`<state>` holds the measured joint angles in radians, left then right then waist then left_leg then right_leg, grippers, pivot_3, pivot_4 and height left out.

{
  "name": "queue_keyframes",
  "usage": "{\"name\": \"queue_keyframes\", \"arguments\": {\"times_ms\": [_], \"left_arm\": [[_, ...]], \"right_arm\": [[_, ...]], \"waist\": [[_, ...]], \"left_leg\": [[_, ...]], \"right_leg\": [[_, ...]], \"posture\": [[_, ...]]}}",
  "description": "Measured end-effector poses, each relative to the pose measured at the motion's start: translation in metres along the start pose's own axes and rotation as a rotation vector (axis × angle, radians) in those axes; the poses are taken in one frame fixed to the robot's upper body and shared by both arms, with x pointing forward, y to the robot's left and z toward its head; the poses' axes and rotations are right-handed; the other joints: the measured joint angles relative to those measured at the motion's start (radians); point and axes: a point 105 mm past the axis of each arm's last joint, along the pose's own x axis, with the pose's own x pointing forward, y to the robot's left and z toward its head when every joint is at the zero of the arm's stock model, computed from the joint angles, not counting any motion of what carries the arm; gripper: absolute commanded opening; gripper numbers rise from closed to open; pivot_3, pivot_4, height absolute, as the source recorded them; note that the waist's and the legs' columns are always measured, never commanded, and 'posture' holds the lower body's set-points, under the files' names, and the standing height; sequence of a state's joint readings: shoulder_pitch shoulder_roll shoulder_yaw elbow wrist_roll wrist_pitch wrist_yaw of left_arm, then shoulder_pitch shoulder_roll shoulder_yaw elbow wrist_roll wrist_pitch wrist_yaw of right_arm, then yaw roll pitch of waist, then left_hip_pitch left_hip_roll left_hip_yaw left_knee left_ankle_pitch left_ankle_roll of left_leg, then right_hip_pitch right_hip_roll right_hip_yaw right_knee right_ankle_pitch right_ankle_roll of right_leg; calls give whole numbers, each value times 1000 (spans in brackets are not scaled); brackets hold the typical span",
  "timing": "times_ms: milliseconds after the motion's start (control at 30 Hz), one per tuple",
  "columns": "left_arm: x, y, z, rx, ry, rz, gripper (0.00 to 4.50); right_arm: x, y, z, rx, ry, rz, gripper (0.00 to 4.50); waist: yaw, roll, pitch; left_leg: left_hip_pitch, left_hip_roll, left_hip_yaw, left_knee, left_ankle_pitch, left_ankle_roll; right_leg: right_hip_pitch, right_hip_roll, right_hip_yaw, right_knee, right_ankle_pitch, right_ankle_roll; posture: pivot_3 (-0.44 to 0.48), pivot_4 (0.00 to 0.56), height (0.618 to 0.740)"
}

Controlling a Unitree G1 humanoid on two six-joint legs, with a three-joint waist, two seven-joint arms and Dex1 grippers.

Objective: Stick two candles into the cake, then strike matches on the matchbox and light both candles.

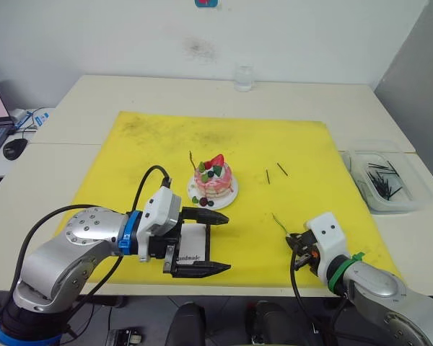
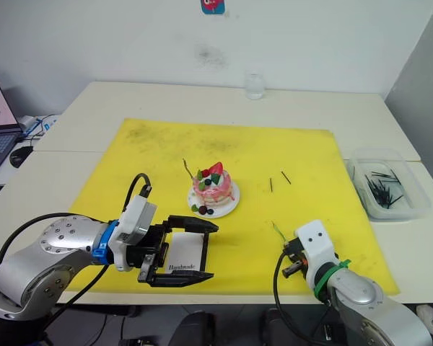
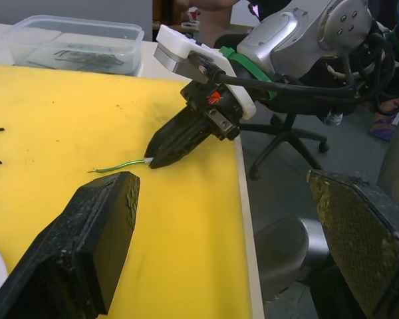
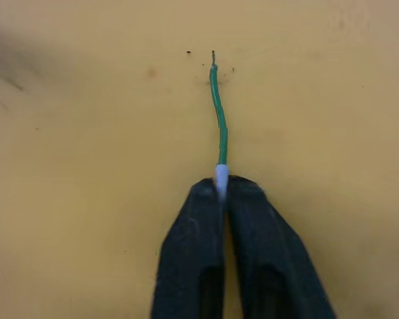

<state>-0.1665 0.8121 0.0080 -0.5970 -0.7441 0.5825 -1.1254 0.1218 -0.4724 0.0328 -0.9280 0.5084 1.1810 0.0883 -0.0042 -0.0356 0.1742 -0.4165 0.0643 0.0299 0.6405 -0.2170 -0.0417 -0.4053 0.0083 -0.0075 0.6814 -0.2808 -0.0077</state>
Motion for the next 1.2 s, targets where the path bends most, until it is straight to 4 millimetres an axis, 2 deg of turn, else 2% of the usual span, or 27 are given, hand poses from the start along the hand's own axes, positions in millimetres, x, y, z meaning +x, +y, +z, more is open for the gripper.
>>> {"name": "queue_keyframes", "arguments": {"times_ms": [133, 200, 300, 400, 500, 600, 767, 900, 1200], "left_arm": [[0, 0, -1, -3, -2, 2, 4500], [1, 0, -1, -3, -6, 1, 4500], [2, 0, 0, -1, -15, -2, 4500], [5, -1, 0, -2, -17, -20, 4500], [7, -2, 2, 3, -20, -40, 4500], [10, -5, 5, -15, -31, -78, 4500], [14, -7, 10, -20, -46, -116, 4500], [21, -9, 11, -21, -63, -144, 4500], [25, -7, 15, -9, -74, -147, 4500]], "right_arm": [[-2, -2, 5, 36, -4, 5, 21], [-7, -10, 18, 34, -38, 0, 21], [-21, -27, 38, -50, -70, -6, 21], [-35, -48, 39, -138, -5, 4, 21], [-48, -70, 30, -189, 85, 14, 21], [-60, -86, 5, -249, 218, 75, 21], [-69, -99, -5, -246, 223, 122, 21], [-75, -109, -22, -244, 268, 131, 21], [-81, -127, -36, -215, 336, 126, 21]], "waist": [[0, 0, 0], [0, 0, 0], [0, 0, 0], [5, 1, 0], [6, 0, 0], [5, 0, 0], [0, 1, 0], [2, 1, 0], [2, 1, 0]], "left_leg": [[0, 0, 0, 0, 0, 0], [0, 0, 0, 0, 0, 0], [0, -1, 0, 1, 0, 0], [-1, -2, 1, 1, 0, 0], [-1, -2, 2, 1, 0, 0], [-1, -1, 2, 1, 0, 0], [0, -1, 1, 2, 0, 0], [0, -1, 1, 4, 0, 0], [0, -1, 2, 4, 0, 0]], "right_leg": [[0, 0, 0, 0, 0, 0], [0, 0, 0, 0, 0, 0], [0, 2, 0, 0, 0, 0], [1, 2, 0, -1, 0, 0], [1, 2, -1, -1, 0, 0], [1, 3, -1, -1, 0, -1], [1, 4, -1, 1, 0, 0], [2, 4, -1, 1, 0, 0], [2, 4, 0, 1, 0, 1]], "posture": [[0, 150, 740], [0, 150, 740], [0, 150, 740], [0, 150, 740], [0, 150, 740], [0, 150, 740], [0, 150, 740], [0, 150, 740], [0, 150, 740]]}}
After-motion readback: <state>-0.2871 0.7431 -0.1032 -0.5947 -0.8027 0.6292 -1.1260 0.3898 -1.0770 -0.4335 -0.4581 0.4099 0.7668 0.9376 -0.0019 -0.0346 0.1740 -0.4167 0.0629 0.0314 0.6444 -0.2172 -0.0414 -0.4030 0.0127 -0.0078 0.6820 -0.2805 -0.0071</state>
